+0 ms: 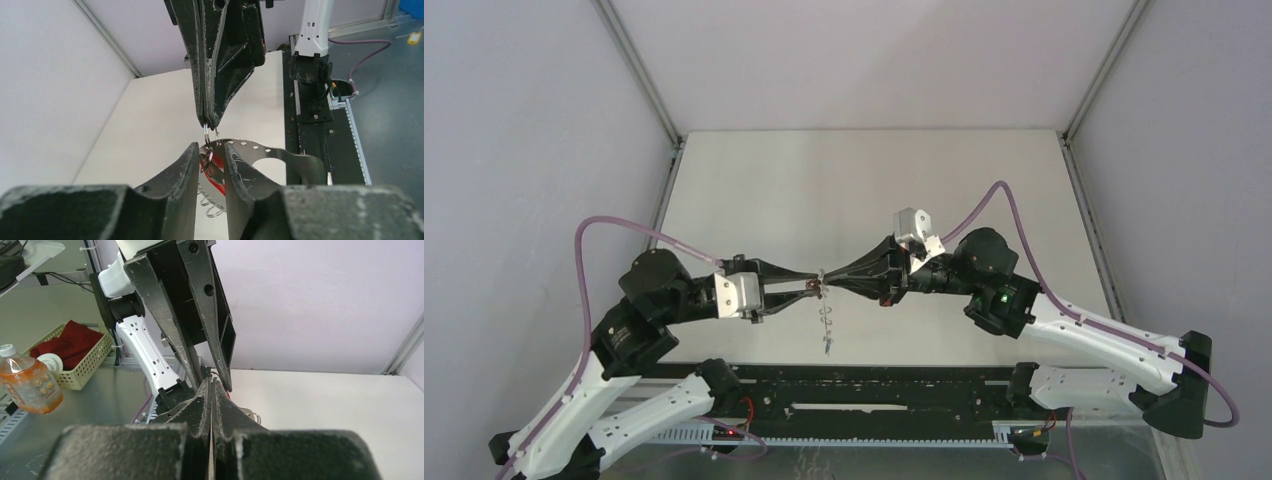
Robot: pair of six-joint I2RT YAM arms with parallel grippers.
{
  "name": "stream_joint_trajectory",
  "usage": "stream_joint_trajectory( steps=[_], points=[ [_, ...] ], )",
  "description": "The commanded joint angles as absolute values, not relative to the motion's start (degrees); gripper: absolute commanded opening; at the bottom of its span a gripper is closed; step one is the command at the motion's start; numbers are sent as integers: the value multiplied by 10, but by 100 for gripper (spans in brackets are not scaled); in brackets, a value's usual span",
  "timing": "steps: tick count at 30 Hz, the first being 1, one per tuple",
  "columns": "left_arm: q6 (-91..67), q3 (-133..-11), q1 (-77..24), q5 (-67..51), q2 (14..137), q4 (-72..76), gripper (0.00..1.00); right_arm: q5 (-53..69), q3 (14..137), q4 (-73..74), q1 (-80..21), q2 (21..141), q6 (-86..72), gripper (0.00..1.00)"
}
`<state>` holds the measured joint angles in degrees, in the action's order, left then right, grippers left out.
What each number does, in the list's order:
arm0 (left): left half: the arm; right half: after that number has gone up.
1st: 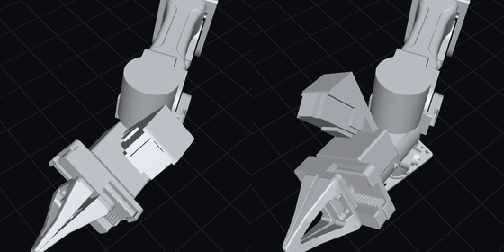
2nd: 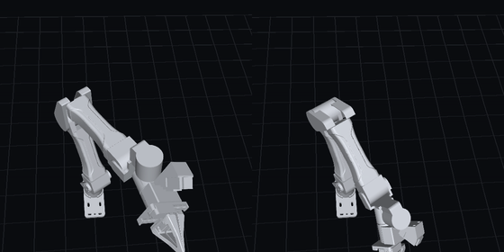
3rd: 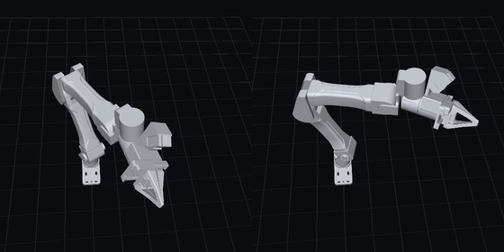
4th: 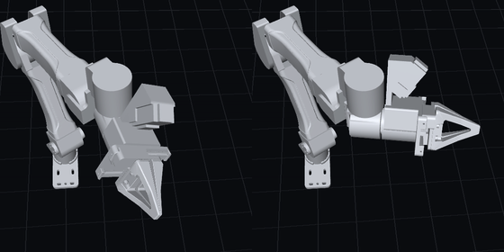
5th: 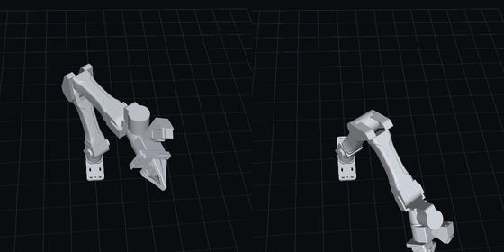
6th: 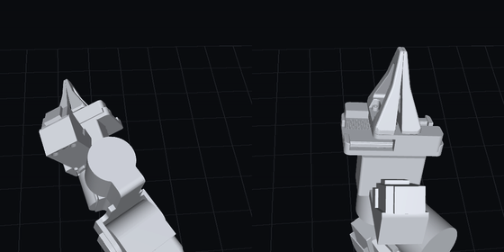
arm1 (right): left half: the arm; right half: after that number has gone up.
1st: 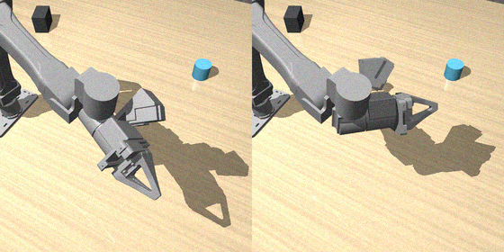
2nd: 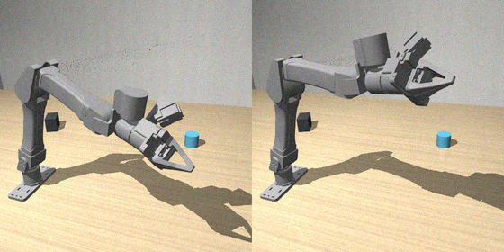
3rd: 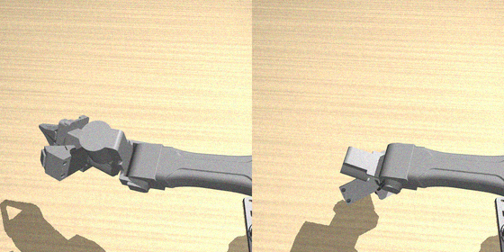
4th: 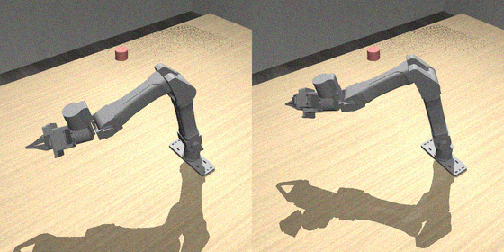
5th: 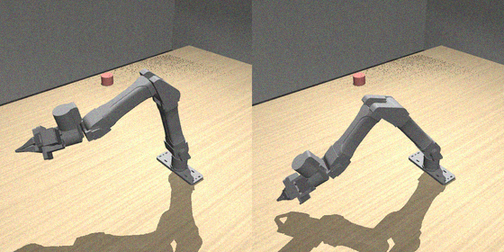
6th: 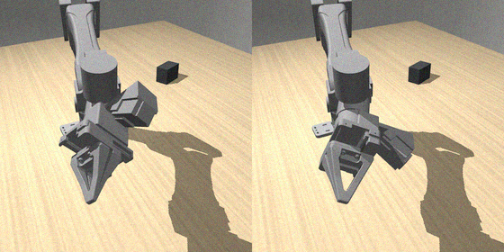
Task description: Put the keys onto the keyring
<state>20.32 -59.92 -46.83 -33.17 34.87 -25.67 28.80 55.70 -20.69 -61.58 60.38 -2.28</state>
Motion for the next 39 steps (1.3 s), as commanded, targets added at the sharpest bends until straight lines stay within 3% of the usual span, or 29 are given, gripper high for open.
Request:
stream_joint_trajectory(
  steps=[1, 8, 10, 12, 18, 24, 29, 39],
  points=[
    [180, -627, -466, -341, 352, -243, 27, 279, 566, -258, -628, 594, -10, 0],
    [173, -620, -466, -339, 351, -243, 11, 269, 566, -257, -638, 596, -2, 0],
    [175, -618, -466, -336, 350, -245, 1, 270, 566, -255, -639, 596, -2, 0],
    [174, -620, -465, -332, 350, -245, 0, 278, 567, -244, -639, 594, -2, 0],
    [237, -643, -462, -340, 359, -305, 0, 344, 659, -15, -595, 600, 44, 37],
    [328, -663, -462, -342, 374, -375, 0, 366, 873, 345, -579, 705, 163, 55],
    [345, -690, -462, -347, 398, -409, 0, 316, 1044, 533, -615, 813, 232, 52],
    [355, -694, -462, -342, 402, -425, 0, 277, 1141, 608, -644, 887, 257, 35]
  ],
)
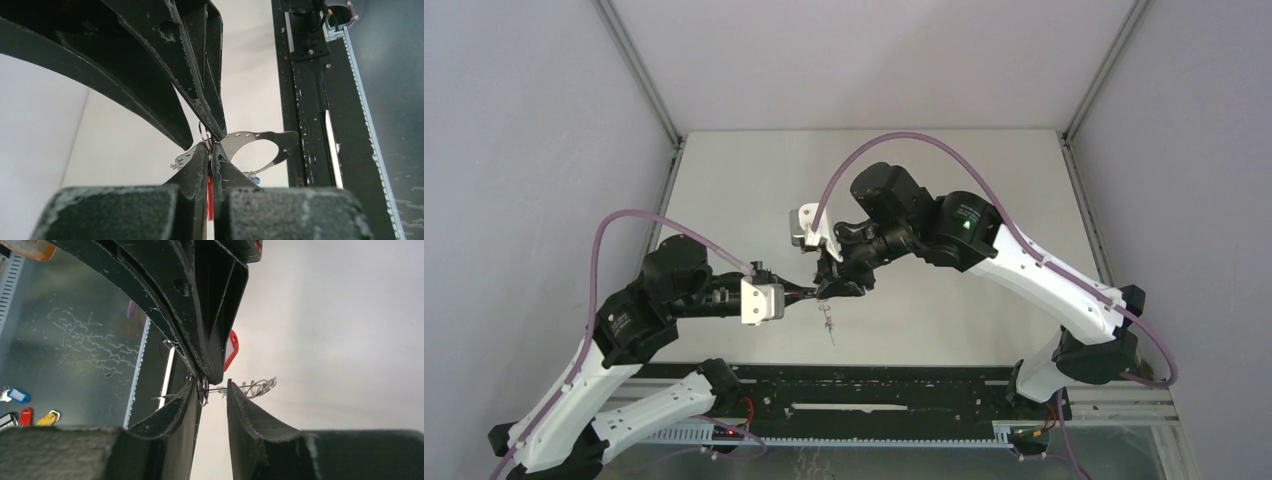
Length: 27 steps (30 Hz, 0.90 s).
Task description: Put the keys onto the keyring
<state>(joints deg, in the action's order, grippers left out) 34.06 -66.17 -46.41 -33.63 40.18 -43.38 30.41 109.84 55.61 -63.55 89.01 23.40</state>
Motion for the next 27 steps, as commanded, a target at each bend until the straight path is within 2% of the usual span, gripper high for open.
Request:
stream_joint_trajectory(
  steps=[1, 6, 14, 27],
  points=[
    [356, -694, -462, -341, 401, -425, 0, 273, 1144, 610, -645, 889, 257, 33],
    [357, -689, -462, -341, 401, -425, 0, 267, 1150, 606, -649, 890, 260, 26],
    [355, -686, -462, -340, 403, -415, 0, 259, 1150, 604, -656, 894, 261, 23],
    [361, -679, -463, -335, 406, -412, 0, 246, 1148, 577, -660, 900, 249, 27]
  ],
)
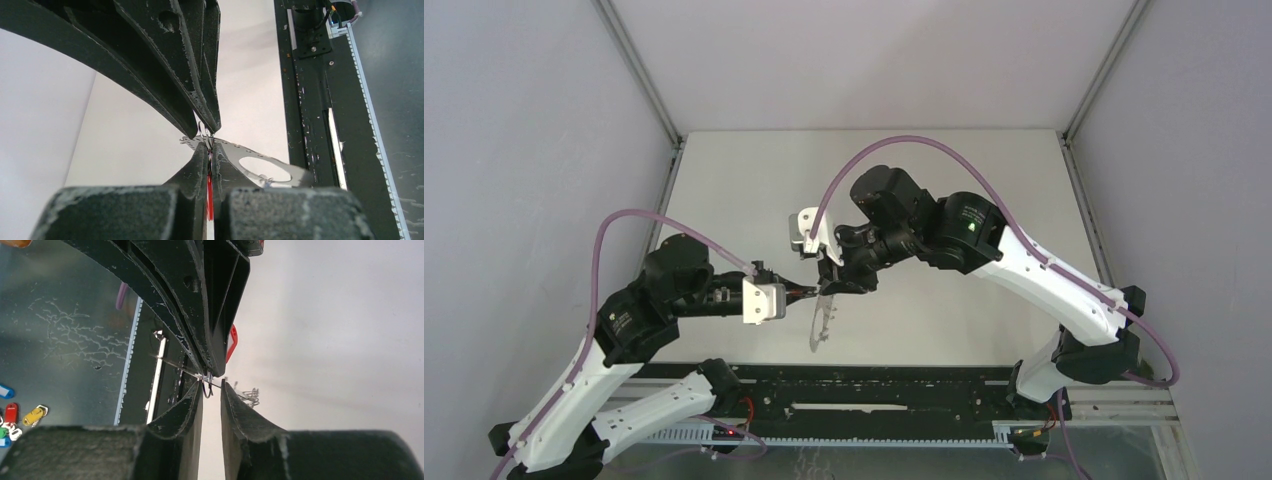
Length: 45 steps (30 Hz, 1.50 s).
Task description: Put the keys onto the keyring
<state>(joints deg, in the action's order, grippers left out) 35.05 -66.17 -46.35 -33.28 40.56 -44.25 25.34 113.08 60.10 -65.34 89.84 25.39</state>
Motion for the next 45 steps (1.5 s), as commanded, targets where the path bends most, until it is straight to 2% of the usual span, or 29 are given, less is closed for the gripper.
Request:
stream_joint_trajectory(
  steps=[1, 4, 6, 10, 12, 14, 22, 26, 33, 45],
  points=[
    [361, -677, -463, -335, 405, -411, 0, 247, 1147, 575, -660, 899, 249, 23],
    [359, -675, -463, -336, 404, -408, 0, 254, 1147, 573, -661, 902, 248, 0],
    [355, -671, -463, -332, 402, -401, 0, 255, 1142, 566, -661, 900, 244, 0],
    [329, -663, -463, -314, 392, -368, 13, 235, 1088, 507, -660, 866, 228, 0],
    [321, -663, -463, -310, 387, -362, 35, 238, 1040, 443, -656, 833, 216, 0],
    [320, -660, -463, -309, 381, -364, 44, 253, 991, 381, -648, 796, 201, 0],
    [348, -647, -462, -297, 360, -354, 43, 331, 756, 70, -604, 647, 76, 0],
    [330, -661, -462, -305, 369, -335, 43, 347, 689, -54, -601, 619, 31, 0],
    [407, -674, -463, -316, 373, -319, 51, 380, 686, -56, -600, 637, 14, 0],
    [497, -693, -463, -370, 366, -372, 44, 394, 765, 80, -593, 685, 36, 0]
  ],
)
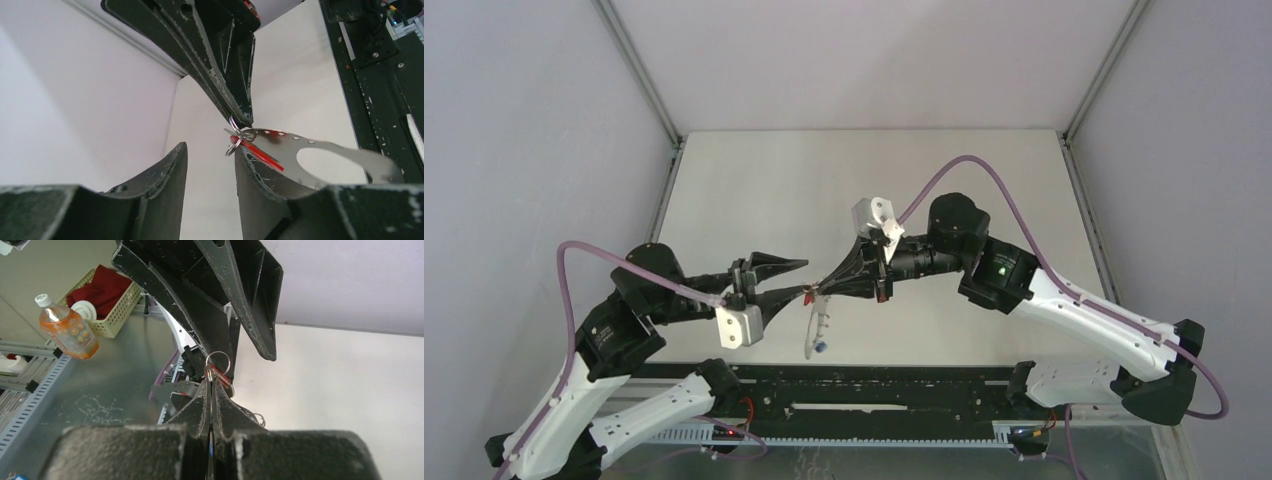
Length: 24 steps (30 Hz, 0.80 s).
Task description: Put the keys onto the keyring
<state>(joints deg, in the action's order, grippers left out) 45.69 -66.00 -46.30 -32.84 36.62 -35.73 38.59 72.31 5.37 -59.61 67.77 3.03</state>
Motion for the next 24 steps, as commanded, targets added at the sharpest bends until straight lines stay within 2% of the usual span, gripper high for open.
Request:
stream_joint_trajectory(
  steps=[1, 7, 10, 16, 24],
  points=[
    [506, -694, -463, -374, 366, -377, 42, 394, 769, 85, -593, 686, 37, 0],
    [542, -690, -463, -391, 364, -405, 19, 384, 786, 104, -593, 695, 40, 0],
    [559, -686, -464, -392, 361, -411, 12, 373, 787, 97, -593, 694, 31, 0],
    [623, -663, -470, -358, 350, -412, 5, 328, 767, 47, -592, 682, -7, 0],
    [801, -583, -494, -298, 306, -409, 3, 293, 718, -72, -587, 655, -88, 0]
  ],
)
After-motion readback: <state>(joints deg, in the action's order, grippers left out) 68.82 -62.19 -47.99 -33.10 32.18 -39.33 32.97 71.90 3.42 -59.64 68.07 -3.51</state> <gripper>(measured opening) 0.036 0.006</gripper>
